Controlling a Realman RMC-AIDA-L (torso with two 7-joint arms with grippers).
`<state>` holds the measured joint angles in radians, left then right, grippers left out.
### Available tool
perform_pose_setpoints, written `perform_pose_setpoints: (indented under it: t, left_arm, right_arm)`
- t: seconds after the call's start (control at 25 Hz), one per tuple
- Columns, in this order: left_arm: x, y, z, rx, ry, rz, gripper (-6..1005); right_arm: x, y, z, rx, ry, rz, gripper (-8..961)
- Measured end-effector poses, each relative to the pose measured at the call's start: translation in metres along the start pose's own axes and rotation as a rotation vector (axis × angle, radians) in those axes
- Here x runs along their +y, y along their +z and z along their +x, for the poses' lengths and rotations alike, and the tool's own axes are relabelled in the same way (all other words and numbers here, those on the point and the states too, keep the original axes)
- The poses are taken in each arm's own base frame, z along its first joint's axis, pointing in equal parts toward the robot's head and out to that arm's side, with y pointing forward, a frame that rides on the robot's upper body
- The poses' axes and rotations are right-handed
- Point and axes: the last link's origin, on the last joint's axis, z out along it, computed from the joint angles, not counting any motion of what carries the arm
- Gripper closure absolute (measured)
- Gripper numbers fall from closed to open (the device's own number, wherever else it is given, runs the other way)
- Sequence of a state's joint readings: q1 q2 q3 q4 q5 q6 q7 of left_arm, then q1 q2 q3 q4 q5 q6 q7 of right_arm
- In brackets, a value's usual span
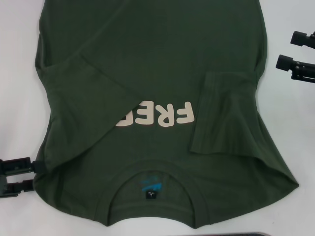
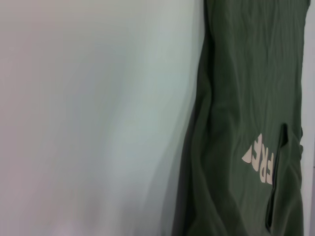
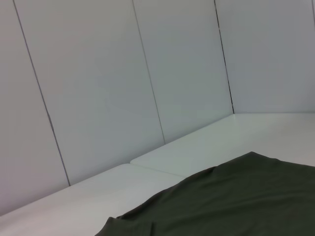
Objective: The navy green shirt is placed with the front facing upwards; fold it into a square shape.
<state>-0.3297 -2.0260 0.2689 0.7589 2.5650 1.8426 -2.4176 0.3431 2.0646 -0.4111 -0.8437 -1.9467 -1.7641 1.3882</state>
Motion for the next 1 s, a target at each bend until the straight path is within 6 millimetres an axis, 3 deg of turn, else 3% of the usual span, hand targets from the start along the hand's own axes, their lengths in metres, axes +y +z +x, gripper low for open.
perform_pose_setpoints:
  t: [0.76, 1.0]
  left_arm:
    - [0.003, 0.027, 0.005, -0.048, 0.004, 0.012, 206]
    - [0.004, 0.031, 0.004, -0.090, 0.034, 0.036, 348]
  right_arm:
    - [-0.002, 0.001, -0.003, -0.006, -0.007, 0.003, 36]
    - [-0.003, 0.001, -0.003, -0.006, -0.006, 0.011, 37]
